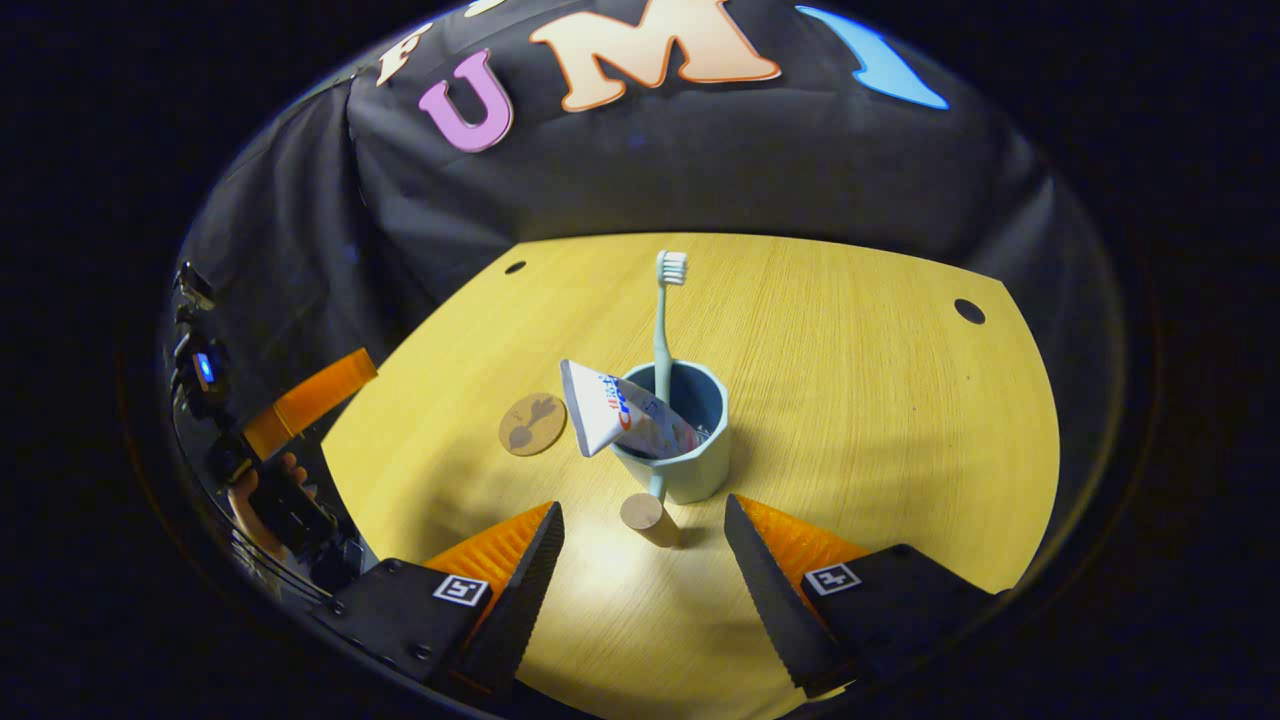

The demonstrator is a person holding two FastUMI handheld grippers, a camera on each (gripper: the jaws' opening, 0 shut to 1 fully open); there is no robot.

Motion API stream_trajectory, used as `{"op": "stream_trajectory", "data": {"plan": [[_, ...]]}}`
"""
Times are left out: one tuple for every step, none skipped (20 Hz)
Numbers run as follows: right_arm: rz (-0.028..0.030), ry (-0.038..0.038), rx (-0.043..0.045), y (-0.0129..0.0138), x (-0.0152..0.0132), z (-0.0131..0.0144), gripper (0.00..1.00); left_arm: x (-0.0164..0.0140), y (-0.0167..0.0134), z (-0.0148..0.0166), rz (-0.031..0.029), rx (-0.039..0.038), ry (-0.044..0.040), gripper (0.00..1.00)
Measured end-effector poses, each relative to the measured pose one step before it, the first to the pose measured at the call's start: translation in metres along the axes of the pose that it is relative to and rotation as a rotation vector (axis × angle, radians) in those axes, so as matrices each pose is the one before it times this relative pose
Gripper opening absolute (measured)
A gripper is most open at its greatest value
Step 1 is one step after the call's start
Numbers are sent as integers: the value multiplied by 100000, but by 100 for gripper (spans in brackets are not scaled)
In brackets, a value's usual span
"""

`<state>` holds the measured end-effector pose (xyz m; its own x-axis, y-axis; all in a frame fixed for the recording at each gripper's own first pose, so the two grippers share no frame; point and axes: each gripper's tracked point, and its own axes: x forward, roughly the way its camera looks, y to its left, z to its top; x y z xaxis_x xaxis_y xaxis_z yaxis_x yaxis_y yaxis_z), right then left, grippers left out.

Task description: Put the toothbrush and toothpaste on the desktop into the cup, then pick up the cup and place it on the coaster on the desktop.

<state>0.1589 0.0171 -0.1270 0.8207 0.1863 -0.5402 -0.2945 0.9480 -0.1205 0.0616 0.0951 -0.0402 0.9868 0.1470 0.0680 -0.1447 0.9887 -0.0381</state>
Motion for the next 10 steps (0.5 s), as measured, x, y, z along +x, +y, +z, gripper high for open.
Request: {"op": "stream_trajectory", "data": {"plan": [[-1366,2653,-2302,228,608,-118,98,24,443,55,-898,-260,784,94],[-1393,2681,-1935,193,522,-35,98,32,381,207,-815,-91,505,95],[-1709,2914,-1348,21,420,-112,94,124,468,186,-295,300,13,95],[-1108,2935,-918,61,389,-103,99,156,546,268,36,394,34,95],[-1187,2890,-493,14,334,15,99,148,579,132,100,421,289,95],[-1145,2908,116,-7,379,-61,94,82,632,94,822,560,574,95],[-496,2756,499,48,294,-85,94,1827,-1261,-564,126,736,734,95],[-669,3051,648,-39,287,-150,94,48,331,5,-108,703,679,95],[-1143,2688,170,-189,279,-122,99,-14,298,-118,-288,533,402,95],[-1000,1770,-514,-197,223,-15,94,75,165,-64,-419,288,482,95]]}}
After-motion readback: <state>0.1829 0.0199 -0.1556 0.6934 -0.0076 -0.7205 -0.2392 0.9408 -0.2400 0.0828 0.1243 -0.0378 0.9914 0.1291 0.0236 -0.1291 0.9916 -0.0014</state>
